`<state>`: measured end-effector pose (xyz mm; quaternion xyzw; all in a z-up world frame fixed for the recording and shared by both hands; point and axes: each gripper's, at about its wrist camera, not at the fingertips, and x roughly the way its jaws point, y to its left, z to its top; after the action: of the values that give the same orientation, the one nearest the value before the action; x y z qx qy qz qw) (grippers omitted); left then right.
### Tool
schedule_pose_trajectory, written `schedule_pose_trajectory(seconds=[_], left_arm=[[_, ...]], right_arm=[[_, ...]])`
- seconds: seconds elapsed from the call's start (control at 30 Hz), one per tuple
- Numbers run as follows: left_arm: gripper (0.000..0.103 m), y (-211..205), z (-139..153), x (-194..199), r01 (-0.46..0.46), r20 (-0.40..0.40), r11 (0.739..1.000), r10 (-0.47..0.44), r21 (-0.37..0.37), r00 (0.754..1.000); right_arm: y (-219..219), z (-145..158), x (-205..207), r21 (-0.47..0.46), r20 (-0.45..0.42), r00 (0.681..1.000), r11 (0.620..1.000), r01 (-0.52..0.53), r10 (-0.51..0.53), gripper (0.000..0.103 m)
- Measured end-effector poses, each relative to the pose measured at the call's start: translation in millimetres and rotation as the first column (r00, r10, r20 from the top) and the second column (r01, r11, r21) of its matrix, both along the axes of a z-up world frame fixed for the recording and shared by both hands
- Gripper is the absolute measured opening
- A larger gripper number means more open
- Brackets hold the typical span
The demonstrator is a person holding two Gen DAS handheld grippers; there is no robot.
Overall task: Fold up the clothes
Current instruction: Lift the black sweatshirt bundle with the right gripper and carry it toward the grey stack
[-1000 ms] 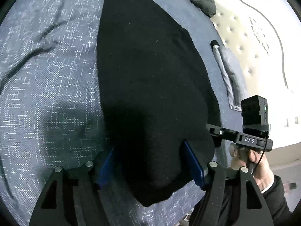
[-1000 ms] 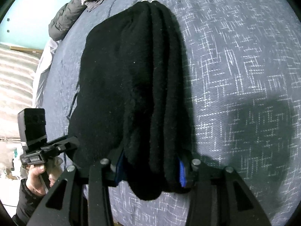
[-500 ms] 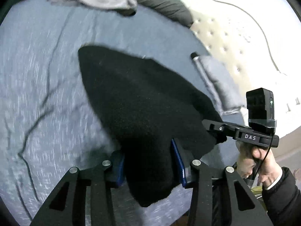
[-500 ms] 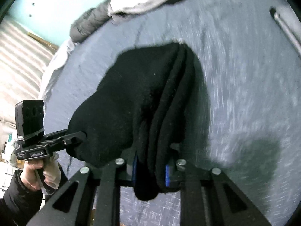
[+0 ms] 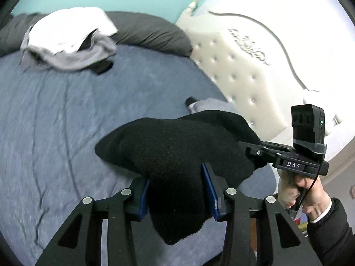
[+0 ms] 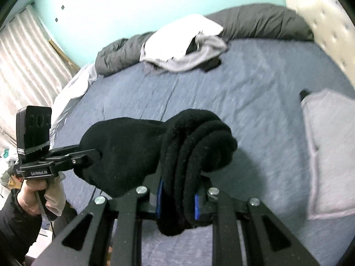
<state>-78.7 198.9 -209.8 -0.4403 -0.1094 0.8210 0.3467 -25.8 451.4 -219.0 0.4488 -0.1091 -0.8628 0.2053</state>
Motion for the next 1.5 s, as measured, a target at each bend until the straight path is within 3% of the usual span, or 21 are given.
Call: schedule_pose_trajectory(seconds=[0.43,0.73,1.03,1.13,1.23,1.37,1.5], left_arm=[[0.045,134.5,53.3,-63.8,0.088,-0.076,0.995,-0.085,0.038,0.993],[0.045,224.2,67.0,-94.7,0.119,-0.102,0.992,-0.114,0.048,0.988],[0.045,304.8,73.3,-118.7,0.126,-0.163,0.99,-0.113,0.07,0.98],[0.046,332.4,52.9,-123.2,0.143,-0.15,0.987,-0.131,0.075,0.98],[0.046,360.4,10.0,-120.9,0.152,-0.105,0.987,-0.147,0.044,0.984],[0.046,382.2,-66.4,-108.8,0.176,0.051,0.984,-0.176,-0.001,0.983],[0.045,386.5,-90.4,-93.6,0.201,0.084,0.979,-0.199,-0.015,0.976]], right_arm=[[121.5,58.2,-32.9,0.058,-0.116,0.988,0.992,0.111,-0.104,0.019],[201.5,79.6,-63.9,0.095,-0.16,0.975,0.981,0.171,-0.154,0.019],[264.4,100.0,-81.5,0.149,-0.268,0.943,0.958,0.245,-0.199,0.019],[284.4,85.9,-81.4,0.186,-0.276,0.936,0.943,0.274,-0.218,0.019],[304.1,59.4,-80.4,0.22,-0.256,0.934,0.926,0.308,-0.25,0.019],[320.8,-8.2,-71.7,0.252,-0.131,0.945,0.912,0.324,-0.299,0.019],[332.9,-50.5,-49.5,0.215,-0.052,0.948,0.924,0.317,-0.314,0.019]])
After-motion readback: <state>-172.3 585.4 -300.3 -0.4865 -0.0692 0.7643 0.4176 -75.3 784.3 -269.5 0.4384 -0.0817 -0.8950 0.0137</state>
